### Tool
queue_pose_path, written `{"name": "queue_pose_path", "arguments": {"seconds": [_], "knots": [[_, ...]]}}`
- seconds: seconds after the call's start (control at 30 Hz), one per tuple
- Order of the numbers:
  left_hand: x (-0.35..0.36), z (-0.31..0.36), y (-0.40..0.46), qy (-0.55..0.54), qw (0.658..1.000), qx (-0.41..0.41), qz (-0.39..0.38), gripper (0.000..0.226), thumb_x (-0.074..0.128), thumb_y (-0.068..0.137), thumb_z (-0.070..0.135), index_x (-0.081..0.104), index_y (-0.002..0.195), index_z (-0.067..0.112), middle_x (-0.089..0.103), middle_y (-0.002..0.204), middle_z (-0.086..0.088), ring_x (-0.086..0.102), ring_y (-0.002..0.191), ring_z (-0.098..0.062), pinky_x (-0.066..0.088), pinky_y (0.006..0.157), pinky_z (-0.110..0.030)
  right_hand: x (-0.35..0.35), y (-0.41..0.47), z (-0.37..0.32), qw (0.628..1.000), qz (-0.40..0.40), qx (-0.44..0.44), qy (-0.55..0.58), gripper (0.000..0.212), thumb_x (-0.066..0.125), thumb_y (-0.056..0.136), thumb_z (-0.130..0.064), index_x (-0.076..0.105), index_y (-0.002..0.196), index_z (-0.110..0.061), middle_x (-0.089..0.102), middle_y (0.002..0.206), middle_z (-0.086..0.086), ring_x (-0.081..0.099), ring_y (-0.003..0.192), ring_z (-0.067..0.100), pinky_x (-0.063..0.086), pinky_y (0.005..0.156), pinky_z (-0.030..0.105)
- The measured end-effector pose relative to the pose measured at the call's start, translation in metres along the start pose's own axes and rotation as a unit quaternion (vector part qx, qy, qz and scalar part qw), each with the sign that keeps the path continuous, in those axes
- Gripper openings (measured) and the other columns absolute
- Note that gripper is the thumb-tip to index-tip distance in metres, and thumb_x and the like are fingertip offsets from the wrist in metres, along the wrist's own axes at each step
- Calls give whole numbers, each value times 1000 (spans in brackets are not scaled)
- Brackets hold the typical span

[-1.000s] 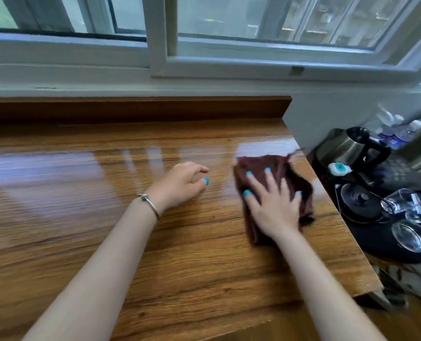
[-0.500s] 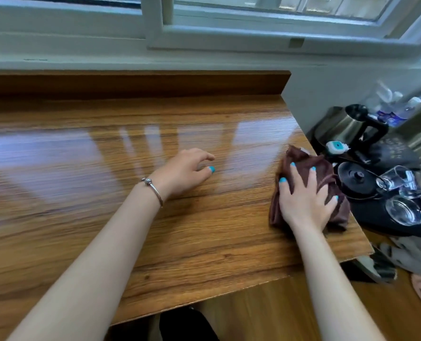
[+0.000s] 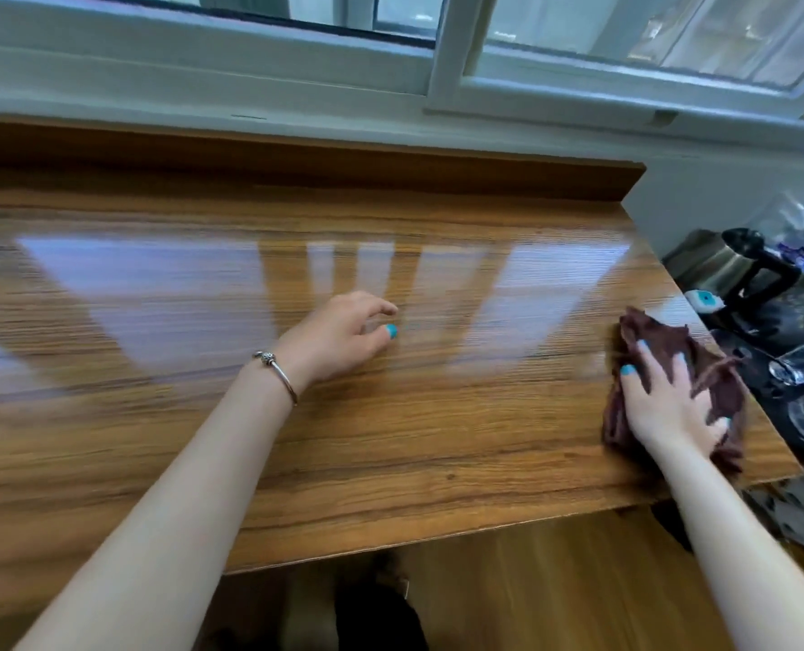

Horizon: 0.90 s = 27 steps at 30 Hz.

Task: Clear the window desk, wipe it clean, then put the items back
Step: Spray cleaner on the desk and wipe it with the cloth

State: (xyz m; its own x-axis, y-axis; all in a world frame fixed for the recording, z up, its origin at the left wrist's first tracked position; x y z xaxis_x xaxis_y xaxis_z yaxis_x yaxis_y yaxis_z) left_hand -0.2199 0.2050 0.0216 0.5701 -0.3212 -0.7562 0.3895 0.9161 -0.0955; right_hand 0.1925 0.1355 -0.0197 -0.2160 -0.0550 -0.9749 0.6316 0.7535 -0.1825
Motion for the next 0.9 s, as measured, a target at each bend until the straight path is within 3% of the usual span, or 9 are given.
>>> {"name": "queue_pose_path", "arguments": {"seconds": [0.1,0.23,0.33,0.4,0.5,0.57,0.63,0.77,0.9], "knots": [[-22,-28,-31,-9,1000,0,21,37,53,94,25,55,131,20,53,133,1,46,125,-15,37,105,-31,19,-62,-64,999,0,-32,-9,53,26,98,-62,15,149,-57,4,166,-13,14,149,34,8,117,60],[-49,-56,-70,6,999,0,47,37,56,94,20,57,129,12,57,131,-6,49,124,-21,37,106,-32,76,-197,-200,968,-6,-244,-60,55,22,95,-66,7,147,-61,2,166,-13,10,151,31,5,117,57],[-65,-72,-99,4,999,-2,47,35,57,94,19,58,128,11,56,132,-8,49,125,-22,36,107,-35,94,-240,-245,940,-31,-336,-53,51,21,95,-68,6,144,-66,2,165,-17,4,152,24,5,118,55],[-76,-85,-119,-4,999,1,42,36,55,95,18,57,130,11,54,135,-7,46,128,-20,33,110,-34,83,-218,-227,949,-28,-310,-41,49,26,96,-66,12,144,-67,5,165,-17,5,152,22,7,118,55],[-96,-112,-151,-14,999,-10,46,38,53,96,20,55,133,12,52,138,-5,43,131,-18,32,112,-36,57,-172,-156,993,-19,-116,6,49,29,98,-64,22,147,-60,2,166,-11,2,152,27,4,119,59],[-106,-130,-172,-6,999,-15,50,38,53,96,21,55,132,13,52,138,-4,42,131,-19,31,112,-37,50,-172,-132,999,-16,-14,35,51,27,99,-63,22,149,-56,0,166,-11,6,151,33,2,118,60],[-110,-145,-192,-1,998,-25,54,36,53,95,22,55,131,14,52,136,-3,43,130,-19,32,111,-36,55,-201,-154,1000,-8,-4,24,52,25,99,-62,19,150,-55,2,166,-12,9,151,34,3,118,60],[-114,-157,-217,7,998,-23,51,37,55,94,22,57,130,12,54,134,-5,46,127,-20,33,109,-32,100,-315,-267,983,-6,-180,-23,53,26,98,-63,14,149,-58,5,166,-13,14,150,32,7,118,58],[-126,-149,-220,-5,997,-19,79,34,58,93,17,59,126,8,58,129,-11,49,124,-23,34,108,-32,135,-404,-349,925,-38,-376,-36,53,19,94,-68,7,145,-63,3,165,-16,4,152,27,2,117,55]]}}
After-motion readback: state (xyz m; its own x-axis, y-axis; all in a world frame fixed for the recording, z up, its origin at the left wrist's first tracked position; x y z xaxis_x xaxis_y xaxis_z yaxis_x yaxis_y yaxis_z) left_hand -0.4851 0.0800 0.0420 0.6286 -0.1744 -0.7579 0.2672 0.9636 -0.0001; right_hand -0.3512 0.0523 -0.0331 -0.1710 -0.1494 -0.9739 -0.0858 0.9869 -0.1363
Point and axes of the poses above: each hand's wrist, its own y-axis towards the middle knuckle, its own x-axis out of the palm, z = x × y, the point moved 9 cm from there along y, towards the middle knuckle
